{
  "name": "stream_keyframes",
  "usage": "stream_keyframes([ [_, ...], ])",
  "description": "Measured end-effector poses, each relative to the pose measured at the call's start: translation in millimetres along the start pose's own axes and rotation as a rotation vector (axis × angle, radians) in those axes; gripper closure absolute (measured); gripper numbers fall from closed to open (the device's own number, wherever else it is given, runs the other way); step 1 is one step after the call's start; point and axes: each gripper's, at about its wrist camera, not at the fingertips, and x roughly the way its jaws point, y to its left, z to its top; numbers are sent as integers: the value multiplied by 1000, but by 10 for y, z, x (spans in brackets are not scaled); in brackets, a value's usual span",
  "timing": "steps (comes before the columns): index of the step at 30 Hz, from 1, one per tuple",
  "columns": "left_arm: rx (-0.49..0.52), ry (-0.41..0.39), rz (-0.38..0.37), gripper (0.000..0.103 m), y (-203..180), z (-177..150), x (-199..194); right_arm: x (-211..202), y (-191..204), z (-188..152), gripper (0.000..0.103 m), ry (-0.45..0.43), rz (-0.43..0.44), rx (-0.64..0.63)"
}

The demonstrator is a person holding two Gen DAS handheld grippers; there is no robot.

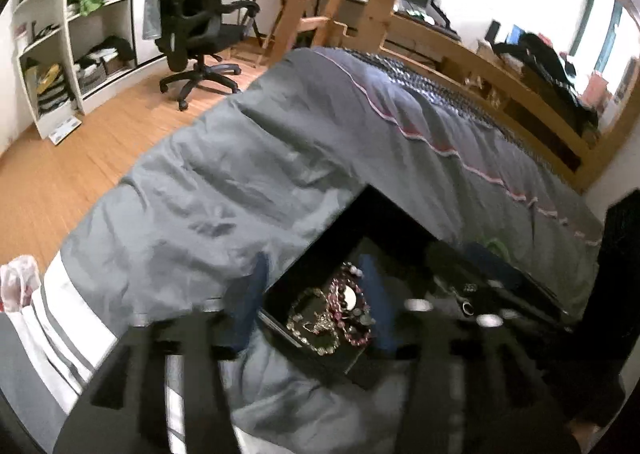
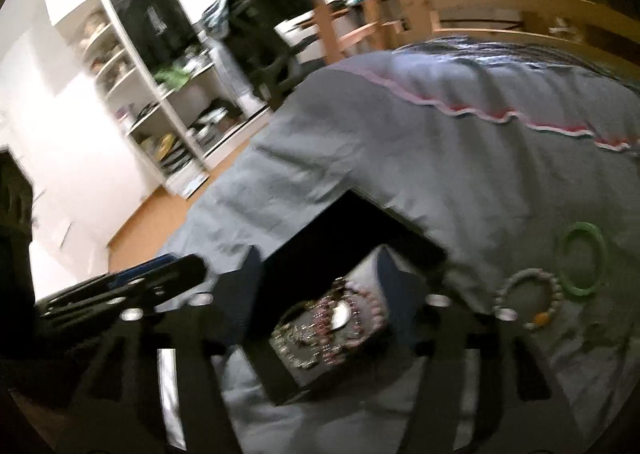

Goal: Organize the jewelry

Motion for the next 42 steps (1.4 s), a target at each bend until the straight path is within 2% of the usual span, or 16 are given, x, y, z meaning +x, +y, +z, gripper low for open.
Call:
stream_keyframes([
  [1,-16,-6,-6,36,30,10,-11,-97,-83,25,9,-46,-21,36],
  [2,-21,-14,0,33,38,16,-23,-176,-147,53,8,-75,-40,51],
  [4,-15,-39,26,18,18,17,-60,-343,-280,106,6,-113,-123,58],
  [8,19,-89,24,6,-83,6,-118,-664,-535,153,4,-175,-282,53],
  [10,29,-133,-49,6,-143,-22,-149,-811,-674,171,4,-189,-340,47],
  [15,51,-100,-191,6,-338,-130,-25,-1161,-965,87,4,-188,-461,-15],
  [20,108,-82,-269,6,-625,-296,126,-1313,-1257,-59,4,-178,-481,-17],
  [23,203,-52,-324,6,-889,-455,258,-1263,-1399,-69,4,-170,-439,3],
  [25,274,-35,-347,7,-1071,-574,340,-1171,-1496,-106,15,-126,-392,2],
  [26,308,-21,-366,7,-1168,-638,403,-1114,-1513,-132,36,-94,-397,-8],
  [27,329,-10,-388,14,-1243,-691,457,-1046,-1549,-153,50,-56,-397,-15],
  [28,350,13,-406,26,-1325,-750,537,-981,-1592,-185,55,-25,-375,-11],
  [30,383,74,-434,40,-1477,-856,723,-864,-1660,-247,66,30,-338,-8],
  [35,427,119,-430,43,-1690,-1014,1069,-546,-1735,-367,67,144,-356,-56],
  [37,418,124,-452,55,-1712,-1001,1148,-487,-1764,-385,73,161,-375,-47],
  [42,370,83,-426,55,-1680,-924,1279,-340,-1732,-440,73,197,-379,-65],
])
